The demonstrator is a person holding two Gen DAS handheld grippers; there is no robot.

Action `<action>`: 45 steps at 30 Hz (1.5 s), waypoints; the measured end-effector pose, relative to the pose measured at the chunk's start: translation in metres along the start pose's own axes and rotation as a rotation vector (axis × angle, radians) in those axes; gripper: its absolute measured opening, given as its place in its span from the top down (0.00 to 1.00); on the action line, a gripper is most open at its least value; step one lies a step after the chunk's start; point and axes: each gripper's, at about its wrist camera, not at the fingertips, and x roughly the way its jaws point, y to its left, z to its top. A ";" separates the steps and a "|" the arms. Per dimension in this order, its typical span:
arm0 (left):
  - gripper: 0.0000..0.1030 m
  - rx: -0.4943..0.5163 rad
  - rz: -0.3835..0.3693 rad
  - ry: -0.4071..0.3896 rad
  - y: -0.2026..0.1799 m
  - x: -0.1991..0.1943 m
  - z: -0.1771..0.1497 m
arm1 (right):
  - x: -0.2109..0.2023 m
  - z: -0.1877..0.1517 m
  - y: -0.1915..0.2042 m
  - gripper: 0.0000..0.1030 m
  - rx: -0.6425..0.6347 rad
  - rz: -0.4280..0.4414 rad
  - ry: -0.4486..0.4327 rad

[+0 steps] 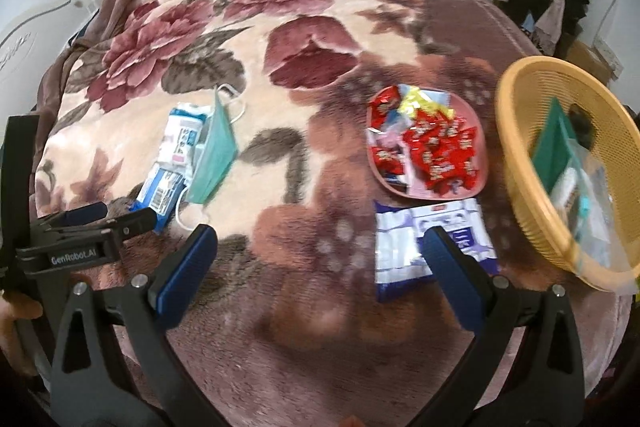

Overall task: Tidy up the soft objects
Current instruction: 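Move both tools back to the wipe pack and gauze pack on the blanket, then grasp the blue wet-wipe pack with the left tool while the right tool grasps the white gauze pack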

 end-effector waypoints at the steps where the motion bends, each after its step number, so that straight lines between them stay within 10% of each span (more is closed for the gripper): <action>1: 0.00 -0.014 0.003 0.005 0.007 0.003 0.000 | 0.003 0.000 0.003 0.00 -0.004 0.003 0.005; 18: 0.02 -0.075 0.014 0.080 0.054 0.082 0.030 | 0.069 0.017 0.037 0.00 -0.034 0.039 0.083; 25: 0.40 -0.069 0.007 0.066 0.058 0.092 0.040 | 0.083 0.019 0.050 0.00 -0.065 0.052 0.101; 41: 0.40 -0.208 0.083 -0.033 0.157 0.046 0.027 | 0.114 0.057 0.158 0.01 -0.133 0.297 0.090; 45: 0.40 -0.242 0.069 -0.025 0.177 0.054 0.026 | 0.146 0.053 0.168 0.19 -0.065 0.255 0.169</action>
